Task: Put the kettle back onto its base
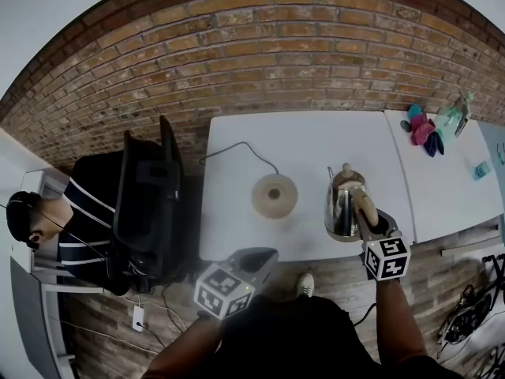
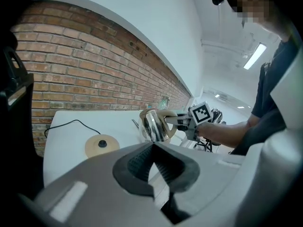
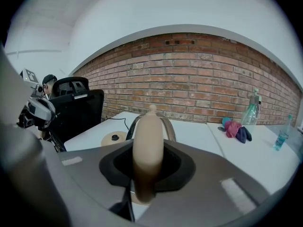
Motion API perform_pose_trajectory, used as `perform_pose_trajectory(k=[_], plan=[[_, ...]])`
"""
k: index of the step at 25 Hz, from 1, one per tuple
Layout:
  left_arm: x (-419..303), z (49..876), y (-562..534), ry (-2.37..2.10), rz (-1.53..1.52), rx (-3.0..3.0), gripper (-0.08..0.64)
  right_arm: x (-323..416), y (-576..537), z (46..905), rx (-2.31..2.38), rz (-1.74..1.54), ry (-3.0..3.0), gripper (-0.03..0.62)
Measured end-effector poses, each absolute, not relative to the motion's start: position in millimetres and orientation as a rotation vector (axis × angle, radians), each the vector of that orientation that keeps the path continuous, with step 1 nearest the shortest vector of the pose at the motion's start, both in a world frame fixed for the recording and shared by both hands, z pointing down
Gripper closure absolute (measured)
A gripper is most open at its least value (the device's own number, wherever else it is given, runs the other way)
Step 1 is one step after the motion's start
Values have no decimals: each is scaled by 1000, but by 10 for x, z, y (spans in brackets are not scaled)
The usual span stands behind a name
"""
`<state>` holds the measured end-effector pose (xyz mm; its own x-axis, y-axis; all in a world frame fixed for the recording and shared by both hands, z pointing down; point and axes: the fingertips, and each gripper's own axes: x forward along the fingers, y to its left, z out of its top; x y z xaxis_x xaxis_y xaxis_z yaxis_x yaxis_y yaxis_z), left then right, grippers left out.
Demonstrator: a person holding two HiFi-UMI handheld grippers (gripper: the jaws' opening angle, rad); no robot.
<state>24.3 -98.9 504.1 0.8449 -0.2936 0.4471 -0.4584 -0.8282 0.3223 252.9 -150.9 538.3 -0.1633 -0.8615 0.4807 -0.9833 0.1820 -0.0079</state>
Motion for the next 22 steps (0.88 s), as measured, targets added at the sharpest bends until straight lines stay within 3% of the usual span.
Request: perform_pose_trajectory(k=[22], plan=[[-496,5020,-1212,-680,476,2555,558,1428,-2081,5092,1568,371,-2257,499]])
